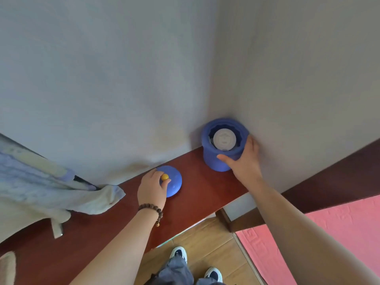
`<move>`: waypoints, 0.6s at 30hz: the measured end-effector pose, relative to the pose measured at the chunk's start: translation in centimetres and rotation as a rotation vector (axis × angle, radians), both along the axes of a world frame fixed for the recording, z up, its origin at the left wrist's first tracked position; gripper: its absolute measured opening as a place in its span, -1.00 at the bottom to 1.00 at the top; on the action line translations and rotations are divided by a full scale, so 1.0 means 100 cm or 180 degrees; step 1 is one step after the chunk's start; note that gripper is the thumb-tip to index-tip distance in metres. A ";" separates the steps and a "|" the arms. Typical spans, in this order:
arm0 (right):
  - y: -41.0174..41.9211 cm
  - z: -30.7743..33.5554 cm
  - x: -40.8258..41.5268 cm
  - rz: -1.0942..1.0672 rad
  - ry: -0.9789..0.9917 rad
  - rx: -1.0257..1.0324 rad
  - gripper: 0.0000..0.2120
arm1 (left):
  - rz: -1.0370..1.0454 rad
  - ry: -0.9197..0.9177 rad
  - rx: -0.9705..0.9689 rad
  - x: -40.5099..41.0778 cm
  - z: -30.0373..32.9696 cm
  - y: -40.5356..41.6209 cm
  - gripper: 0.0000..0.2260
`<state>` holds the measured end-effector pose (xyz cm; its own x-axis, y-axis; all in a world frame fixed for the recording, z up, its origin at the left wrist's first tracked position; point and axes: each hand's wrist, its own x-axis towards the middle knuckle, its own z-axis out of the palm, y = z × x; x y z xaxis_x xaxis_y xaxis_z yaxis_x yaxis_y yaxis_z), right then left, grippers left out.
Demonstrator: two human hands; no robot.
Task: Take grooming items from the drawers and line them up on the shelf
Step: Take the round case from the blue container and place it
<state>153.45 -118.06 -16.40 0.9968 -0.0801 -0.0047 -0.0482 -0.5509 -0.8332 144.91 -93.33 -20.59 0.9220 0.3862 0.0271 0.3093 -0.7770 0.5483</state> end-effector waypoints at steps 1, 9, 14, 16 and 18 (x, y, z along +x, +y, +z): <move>0.000 -0.001 0.000 0.0007 0.0003 -0.0025 0.03 | 0.0073 0.0040 0.0014 -0.002 -0.005 0.003 -0.90; 0.001 0.001 0.000 0.0013 0.0129 -0.0116 0.06 | -0.0014 0.0151 -0.0071 0.007 -0.003 -0.002 -0.67; 0.002 0.002 0.000 -0.0008 0.0121 -0.0086 0.05 | -0.0861 -0.1090 -0.0302 0.049 0.057 -0.056 -0.75; 0.002 0.001 -0.001 -0.0007 0.0128 -0.0060 0.05 | -0.1300 -0.1198 -0.0216 0.074 0.076 -0.076 -0.78; 0.003 0.002 -0.002 0.0016 0.0079 -0.0034 0.05 | -0.1716 -0.0889 -0.0032 0.097 0.082 -0.092 -0.77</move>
<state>153.27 -117.80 -16.17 0.9968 -0.0753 -0.0286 -0.0660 -0.5599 -0.8259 154.63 -102.51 -12.34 0.9463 -0.1319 0.2952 -0.2832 -0.7785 0.5602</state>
